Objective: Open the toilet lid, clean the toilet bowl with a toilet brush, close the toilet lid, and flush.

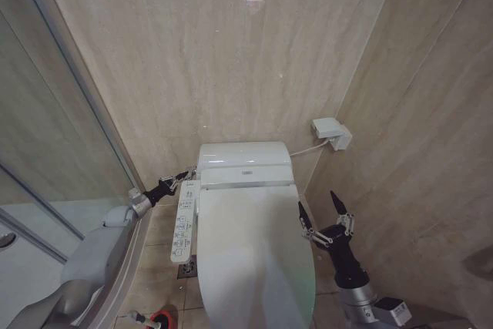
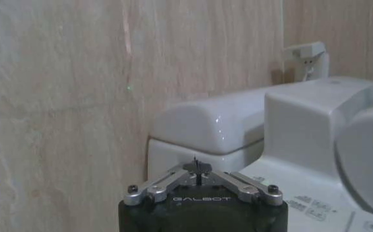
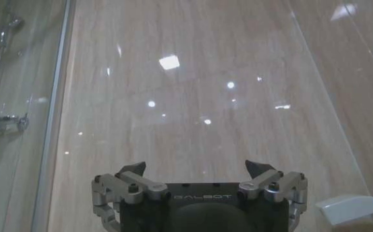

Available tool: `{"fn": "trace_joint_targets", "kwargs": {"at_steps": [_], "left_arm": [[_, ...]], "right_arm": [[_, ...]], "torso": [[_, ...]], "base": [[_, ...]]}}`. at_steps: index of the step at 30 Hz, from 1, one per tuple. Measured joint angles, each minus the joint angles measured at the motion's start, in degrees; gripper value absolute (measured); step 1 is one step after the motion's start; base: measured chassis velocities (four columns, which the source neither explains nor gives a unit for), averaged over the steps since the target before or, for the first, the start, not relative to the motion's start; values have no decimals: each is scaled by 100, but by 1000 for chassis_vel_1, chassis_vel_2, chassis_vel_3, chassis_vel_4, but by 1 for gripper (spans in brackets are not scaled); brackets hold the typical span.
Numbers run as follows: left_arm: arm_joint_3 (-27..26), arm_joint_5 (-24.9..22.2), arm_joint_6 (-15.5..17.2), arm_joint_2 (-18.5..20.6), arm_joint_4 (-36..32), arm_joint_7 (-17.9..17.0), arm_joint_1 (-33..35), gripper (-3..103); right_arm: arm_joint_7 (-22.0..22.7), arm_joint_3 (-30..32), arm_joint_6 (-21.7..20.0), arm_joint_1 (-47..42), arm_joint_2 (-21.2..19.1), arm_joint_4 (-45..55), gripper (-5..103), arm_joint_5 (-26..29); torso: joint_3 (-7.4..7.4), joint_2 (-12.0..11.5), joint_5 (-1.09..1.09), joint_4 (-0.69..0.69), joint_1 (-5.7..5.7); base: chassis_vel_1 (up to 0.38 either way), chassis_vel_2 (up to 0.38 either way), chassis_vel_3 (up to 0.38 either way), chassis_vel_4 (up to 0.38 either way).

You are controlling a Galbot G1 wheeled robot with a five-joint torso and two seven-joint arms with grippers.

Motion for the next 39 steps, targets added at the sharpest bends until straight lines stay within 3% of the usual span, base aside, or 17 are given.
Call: {"fn": "trace_joint_targets", "kwargs": {"at_steps": [4,16,39], "left_arm": [[25,118,3,-82,181,-70,-126,0],[19,472,18,-104,281,-137,-219,0],[-17,712,66,-165,522,-181,-207,0]], "right_arm": [[0,13,-2,18,-9,-7,100,62],[-2,-12,-6,92,-33,-117,100,117],[-29,-41,-2,25,6,-112,100,89]], "torso": [[0,0,0,5,0],[0,1,-2,-2,0],[0,1,-2,0,0]], "base": [[0,0,0,0],[0,0,0,0],[0,0,0,0]]}}
